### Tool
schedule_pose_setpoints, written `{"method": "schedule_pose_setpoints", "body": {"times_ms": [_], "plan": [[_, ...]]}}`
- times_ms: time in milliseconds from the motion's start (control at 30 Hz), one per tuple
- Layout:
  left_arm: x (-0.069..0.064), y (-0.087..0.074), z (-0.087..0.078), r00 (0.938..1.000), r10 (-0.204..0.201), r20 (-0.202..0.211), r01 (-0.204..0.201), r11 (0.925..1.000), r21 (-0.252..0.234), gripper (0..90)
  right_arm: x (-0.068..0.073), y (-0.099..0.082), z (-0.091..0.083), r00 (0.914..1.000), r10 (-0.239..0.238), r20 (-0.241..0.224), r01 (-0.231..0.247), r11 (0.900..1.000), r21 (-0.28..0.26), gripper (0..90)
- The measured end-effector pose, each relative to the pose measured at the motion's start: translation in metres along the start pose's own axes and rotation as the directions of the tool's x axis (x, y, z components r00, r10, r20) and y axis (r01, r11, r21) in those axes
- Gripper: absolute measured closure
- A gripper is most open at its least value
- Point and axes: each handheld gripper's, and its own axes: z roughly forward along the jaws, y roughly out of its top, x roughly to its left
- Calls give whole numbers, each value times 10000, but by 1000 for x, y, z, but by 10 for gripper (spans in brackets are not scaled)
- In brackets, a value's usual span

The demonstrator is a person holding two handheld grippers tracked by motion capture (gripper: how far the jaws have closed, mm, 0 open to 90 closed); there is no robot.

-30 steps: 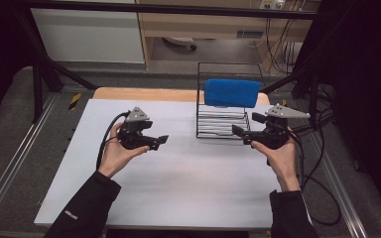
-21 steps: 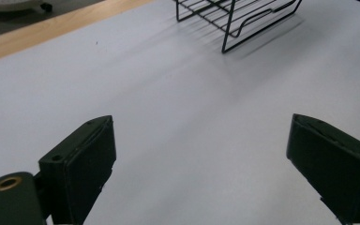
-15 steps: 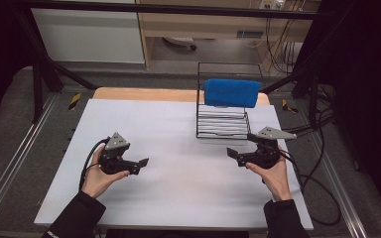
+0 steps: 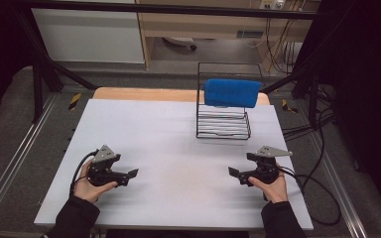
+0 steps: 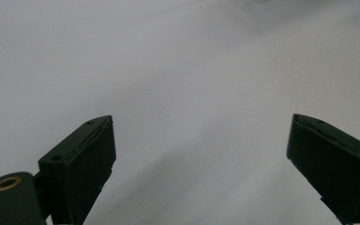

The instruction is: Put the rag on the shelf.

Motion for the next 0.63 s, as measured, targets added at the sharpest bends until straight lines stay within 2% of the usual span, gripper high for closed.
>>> {"method": "schedule_pose_setpoints", "body": {"times_ms": [133,300,633], "plan": [[1,-9,-3,9999,88,79,-88,9999,71,86,-3,-12,-4,9998,-168,-145,171,9996,223,7],[3,-18,-5,10000,-17,63,16,10000,70,86,-9,-25,-10,9994,-213,-254,225,9987,466,7],[3,-23,-6,10000,-23,15,23,9999,133,86,-10,-29,-11,9996,-234,-171,243,9980,575,7]]}}
